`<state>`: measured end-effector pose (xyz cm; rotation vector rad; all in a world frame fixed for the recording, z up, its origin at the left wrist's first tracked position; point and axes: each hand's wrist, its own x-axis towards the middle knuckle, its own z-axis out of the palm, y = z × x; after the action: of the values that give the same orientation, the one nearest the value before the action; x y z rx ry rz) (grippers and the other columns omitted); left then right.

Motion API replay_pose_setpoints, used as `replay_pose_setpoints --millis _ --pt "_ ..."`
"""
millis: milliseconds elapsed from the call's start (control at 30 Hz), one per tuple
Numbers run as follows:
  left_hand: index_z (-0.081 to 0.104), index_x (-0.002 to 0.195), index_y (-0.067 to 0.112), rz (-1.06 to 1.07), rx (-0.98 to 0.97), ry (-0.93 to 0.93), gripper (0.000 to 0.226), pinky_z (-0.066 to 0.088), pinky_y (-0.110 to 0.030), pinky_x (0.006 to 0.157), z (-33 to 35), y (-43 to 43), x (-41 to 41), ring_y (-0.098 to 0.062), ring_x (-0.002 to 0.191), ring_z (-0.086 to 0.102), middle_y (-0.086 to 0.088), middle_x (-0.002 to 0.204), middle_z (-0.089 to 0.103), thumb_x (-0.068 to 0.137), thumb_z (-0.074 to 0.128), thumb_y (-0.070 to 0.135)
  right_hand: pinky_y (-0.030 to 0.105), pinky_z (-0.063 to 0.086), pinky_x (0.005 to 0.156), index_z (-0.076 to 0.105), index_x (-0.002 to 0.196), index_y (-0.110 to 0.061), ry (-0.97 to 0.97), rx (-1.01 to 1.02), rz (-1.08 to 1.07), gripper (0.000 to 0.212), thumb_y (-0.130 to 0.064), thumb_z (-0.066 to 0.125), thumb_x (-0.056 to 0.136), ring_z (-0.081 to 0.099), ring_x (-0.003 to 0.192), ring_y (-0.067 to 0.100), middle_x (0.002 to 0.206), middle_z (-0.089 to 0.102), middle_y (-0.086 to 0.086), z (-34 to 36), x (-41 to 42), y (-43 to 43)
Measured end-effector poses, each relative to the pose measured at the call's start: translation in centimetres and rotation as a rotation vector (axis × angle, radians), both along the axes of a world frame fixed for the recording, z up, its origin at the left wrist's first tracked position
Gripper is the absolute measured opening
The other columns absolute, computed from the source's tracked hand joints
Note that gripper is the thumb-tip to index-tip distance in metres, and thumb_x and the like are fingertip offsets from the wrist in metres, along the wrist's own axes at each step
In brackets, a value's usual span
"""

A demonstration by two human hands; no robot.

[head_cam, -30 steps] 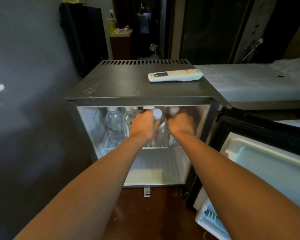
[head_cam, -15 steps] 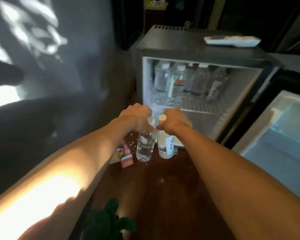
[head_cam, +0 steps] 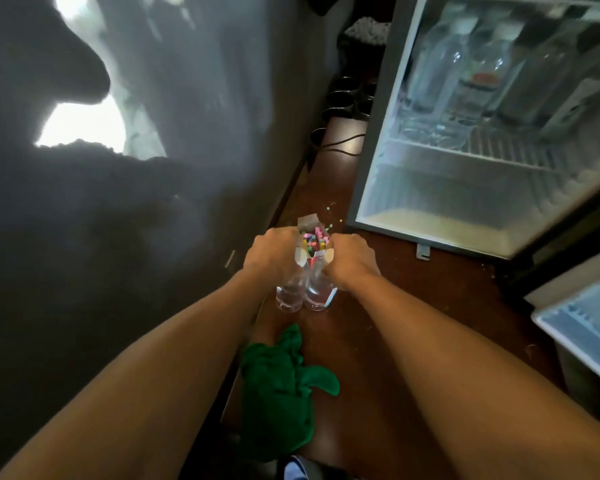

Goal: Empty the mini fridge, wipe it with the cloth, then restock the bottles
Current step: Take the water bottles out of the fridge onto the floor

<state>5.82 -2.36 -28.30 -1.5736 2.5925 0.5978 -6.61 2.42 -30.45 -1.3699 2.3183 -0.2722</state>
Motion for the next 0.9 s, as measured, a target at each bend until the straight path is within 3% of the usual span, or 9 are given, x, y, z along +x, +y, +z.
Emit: replay_pose_setpoints --millis 133,267,400,433,533,633,800,900 --pt "0.061 0.121 0.015 0.058 0.021 0.08 0.044 0.049 -0.029 0.071 -1.1 -0.4 -0.1 -0.024 0.097 0.065 -0.007 0.111 0.068 0.081 0.078 0.026 0.038 0.048 0.083 0.056 0.123 -0.014 0.011 0.022 0.004 0.05 -0.024 0.077 0.079 0.056 0.111 0.036 0.125 0.054 0.013 -0.4 -0.1 -0.5" --pt "0.057 0.127 0.012 -0.04 0.091 -0.124 0.041 0.051 -0.033 0.075 0.3 -1.3 -1.0 -0.027 0.098 0.064 -0.009 0.115 0.065 0.089 0.068 0.021 0.036 0.048 0.078 0.058 0.124 -0.014 0.003 0.136 0.082 0.049 -0.025 0.074 0.079 0.059 0.109 0.037 0.123 0.06 0.013 0.8 -0.2 -1.1" --pt "0.059 0.123 0.022 -0.098 0.063 -0.237 0.046 0.051 -0.038 0.08 4.0 -2.7 -3.3 -0.03 0.106 0.062 -0.005 0.116 0.064 0.084 0.068 0.042 0.035 0.044 0.077 0.059 0.124 -0.023 -0.014 0.225 0.039 0.059 -0.061 0.061 0.078 0.059 0.111 0.033 0.124 0.061 0.006 5.2 -1.7 -1.2" --pt "0.061 0.121 0.023 -0.098 0.015 -0.212 0.041 0.051 -0.038 0.081 5.5 -3.2 -4.2 -0.031 0.107 0.062 -0.005 0.117 0.064 0.084 0.066 0.041 0.034 0.042 0.078 0.059 0.124 -0.023 -0.002 0.216 -0.014 0.057 -0.061 0.055 0.083 0.058 0.113 0.032 0.125 0.06 0.005 7.0 -2.8 -1.1" --pt "0.066 0.107 0.025 -0.129 -0.051 -0.068 0.024 0.053 -0.042 0.089 11.0 -4.2 -7.9 -0.032 0.107 0.061 -0.005 0.116 0.064 0.085 0.061 0.035 0.032 0.039 0.078 0.058 0.123 -0.016 0.013 0.113 -0.144 0.039 -0.04 0.048 0.093 0.056 0.115 0.032 0.13 0.057 0.01 12.5 -7.2 -0.6" --pt "0.066 0.097 0.026 -0.207 -0.128 0.098 0.015 0.052 -0.04 0.089 16.0 -4.4 -12.6 -0.032 0.107 0.061 -0.006 0.113 0.065 0.086 0.059 0.033 0.034 0.044 0.084 0.055 0.126 -0.015 0.057 -0.009 -0.235 0.038 -0.032 0.047 0.093 0.056 0.116 0.032 0.132 0.056 0.011 17.1 -11.5 -0.2" --pt "0.06 0.113 0.014 -0.34 -0.311 0.192 0.029 0.049 -0.04 0.087 20.0 -3.9 -19.6 -0.032 0.108 0.058 -0.009 0.12 0.062 0.092 0.055 0.034 0.039 0.048 0.096 0.047 0.137 -0.021 0.028 -0.263 -0.384 0.052 -0.032 0.051 0.086 0.055 0.12 0.033 0.135 0.053 0.011 21.2 -17.6 -0.6" --pt "0.057 0.12 0.009 -0.259 -0.238 0.27 0.036 0.048 -0.039 0.089 19.6 -5.3 -22.3 -0.033 0.111 0.057 -0.013 0.125 0.058 0.091 0.058 0.031 0.042 0.045 0.101 0.041 0.139 -0.013 0.012 -0.3 -0.412 0.054 -0.033 0.051 0.089 0.049 0.126 0.035 0.141 0.046 0.014 21.6 -20.0 -1.3"
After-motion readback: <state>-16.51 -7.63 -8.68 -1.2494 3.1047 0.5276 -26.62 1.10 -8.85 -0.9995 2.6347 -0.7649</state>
